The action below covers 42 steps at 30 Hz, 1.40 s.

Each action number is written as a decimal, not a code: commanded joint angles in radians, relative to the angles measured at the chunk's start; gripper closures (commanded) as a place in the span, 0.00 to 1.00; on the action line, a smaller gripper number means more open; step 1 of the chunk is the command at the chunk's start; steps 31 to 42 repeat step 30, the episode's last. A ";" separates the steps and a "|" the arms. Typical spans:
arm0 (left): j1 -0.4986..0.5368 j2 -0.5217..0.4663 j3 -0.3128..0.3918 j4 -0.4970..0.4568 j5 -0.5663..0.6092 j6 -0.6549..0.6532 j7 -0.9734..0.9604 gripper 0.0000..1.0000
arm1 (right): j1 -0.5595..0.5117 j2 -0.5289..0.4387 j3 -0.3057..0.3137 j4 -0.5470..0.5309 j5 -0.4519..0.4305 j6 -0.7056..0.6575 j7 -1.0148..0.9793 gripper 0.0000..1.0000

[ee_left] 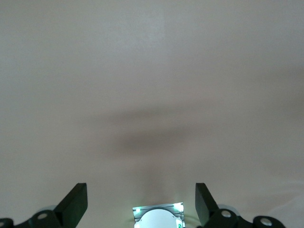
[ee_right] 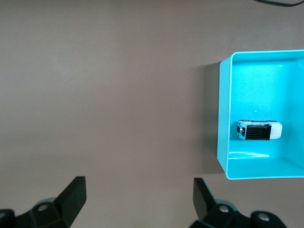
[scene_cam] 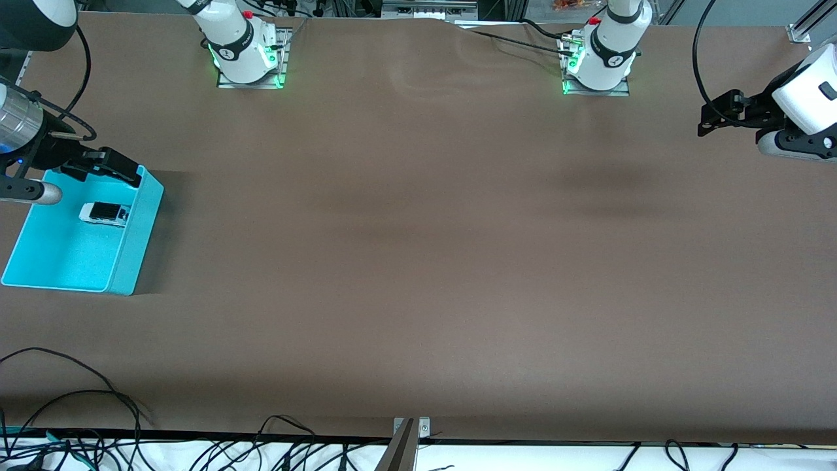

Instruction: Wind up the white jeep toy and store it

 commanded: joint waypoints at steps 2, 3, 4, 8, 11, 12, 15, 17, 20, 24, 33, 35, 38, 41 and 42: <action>-0.001 -0.001 -0.003 0.019 0.026 -0.006 -0.012 0.00 | -0.001 -0.017 0.008 -0.014 0.003 0.012 -0.018 0.00; -0.001 -0.001 -0.003 0.019 0.026 -0.006 -0.012 0.00 | -0.001 -0.017 0.008 -0.015 0.003 0.012 -0.018 0.00; -0.001 -0.001 -0.003 0.019 0.026 -0.006 -0.012 0.00 | -0.001 -0.017 0.009 -0.015 0.003 0.011 -0.018 0.00; -0.001 -0.001 -0.003 0.019 0.026 -0.006 -0.012 0.00 | -0.001 -0.017 0.009 -0.015 0.003 0.011 -0.021 0.00; -0.001 -0.001 -0.003 0.019 0.026 -0.006 -0.012 0.00 | -0.001 -0.017 0.009 -0.015 0.001 0.009 -0.023 0.00; -0.001 -0.001 -0.003 0.019 0.026 -0.006 -0.012 0.00 | -0.002 -0.017 0.008 -0.015 0.001 0.005 -0.023 0.00; -0.001 -0.001 -0.003 0.019 0.026 -0.008 -0.012 0.00 | -0.002 -0.017 0.009 -0.015 0.001 0.000 -0.023 0.00; -0.001 -0.001 -0.003 0.019 0.026 -0.008 -0.012 0.00 | -0.002 -0.017 0.008 -0.015 0.001 0.000 -0.023 0.00; -0.001 -0.001 -0.003 0.019 0.026 -0.008 -0.012 0.00 | -0.002 -0.017 0.008 -0.015 0.003 0.000 -0.023 0.00; -0.001 -0.001 -0.003 0.019 0.026 -0.008 -0.012 0.00 | -0.001 -0.017 0.008 -0.015 0.003 0.000 -0.023 0.00; -0.001 -0.001 -0.003 0.019 0.026 -0.008 -0.012 0.00 | -0.002 -0.017 0.008 -0.015 0.003 0.000 -0.023 0.00; -0.001 -0.001 -0.003 0.019 0.026 -0.008 -0.012 0.00 | -0.002 -0.017 0.008 -0.015 0.003 0.000 -0.023 0.00; -0.001 -0.001 -0.003 0.019 0.026 -0.008 -0.012 0.00 | -0.002 -0.017 0.008 -0.015 0.003 0.000 -0.023 0.00; -0.001 -0.001 -0.003 0.019 0.026 -0.008 -0.012 0.00 | -0.002 -0.017 0.008 -0.015 0.003 0.000 -0.023 0.00; -0.001 -0.001 -0.003 0.019 0.026 -0.008 -0.012 0.00 | -0.002 -0.017 0.008 -0.015 0.003 0.000 -0.023 0.00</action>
